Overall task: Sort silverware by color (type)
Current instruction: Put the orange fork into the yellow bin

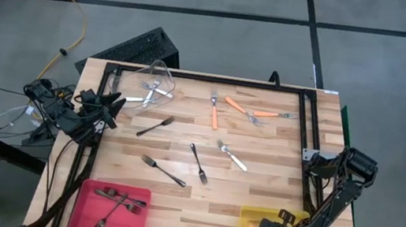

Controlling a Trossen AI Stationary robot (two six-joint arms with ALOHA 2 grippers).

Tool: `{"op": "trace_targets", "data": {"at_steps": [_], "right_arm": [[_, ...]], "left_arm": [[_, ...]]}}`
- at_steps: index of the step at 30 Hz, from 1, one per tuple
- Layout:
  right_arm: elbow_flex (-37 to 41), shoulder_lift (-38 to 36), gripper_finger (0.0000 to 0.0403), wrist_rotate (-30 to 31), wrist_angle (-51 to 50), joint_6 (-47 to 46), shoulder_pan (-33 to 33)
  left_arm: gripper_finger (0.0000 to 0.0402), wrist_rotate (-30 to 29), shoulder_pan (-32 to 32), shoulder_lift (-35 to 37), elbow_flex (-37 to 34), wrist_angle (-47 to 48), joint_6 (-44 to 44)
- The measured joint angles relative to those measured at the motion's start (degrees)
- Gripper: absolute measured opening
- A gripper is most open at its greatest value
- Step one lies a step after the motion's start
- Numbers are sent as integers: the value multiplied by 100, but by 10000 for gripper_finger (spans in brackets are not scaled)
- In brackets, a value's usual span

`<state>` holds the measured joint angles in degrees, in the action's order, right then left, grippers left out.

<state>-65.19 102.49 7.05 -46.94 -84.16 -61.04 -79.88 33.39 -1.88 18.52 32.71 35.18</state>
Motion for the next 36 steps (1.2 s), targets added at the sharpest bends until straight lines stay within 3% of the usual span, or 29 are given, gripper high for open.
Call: {"op": "trace_targets", "data": {"at_steps": [9, 17, 28, 36], "right_arm": [[-4, -1, 161, -13, -72, 2, 26], [-117, -12, 164, -109, -208, 90, 251], [-1189, -17, 159, -153, -1601, 1712, 1190], [-2032, -18, 159, -52, -2510, 3601, 2245]], "left_arm": [[178, -1, 2, 0, 0, 0, 0], [178, 6, 1, 1, 0, -2, 0], [178, 51, 0, 0, 0, -2, 0], [178, 46, 1, 1, 0, -2, -7]]}}
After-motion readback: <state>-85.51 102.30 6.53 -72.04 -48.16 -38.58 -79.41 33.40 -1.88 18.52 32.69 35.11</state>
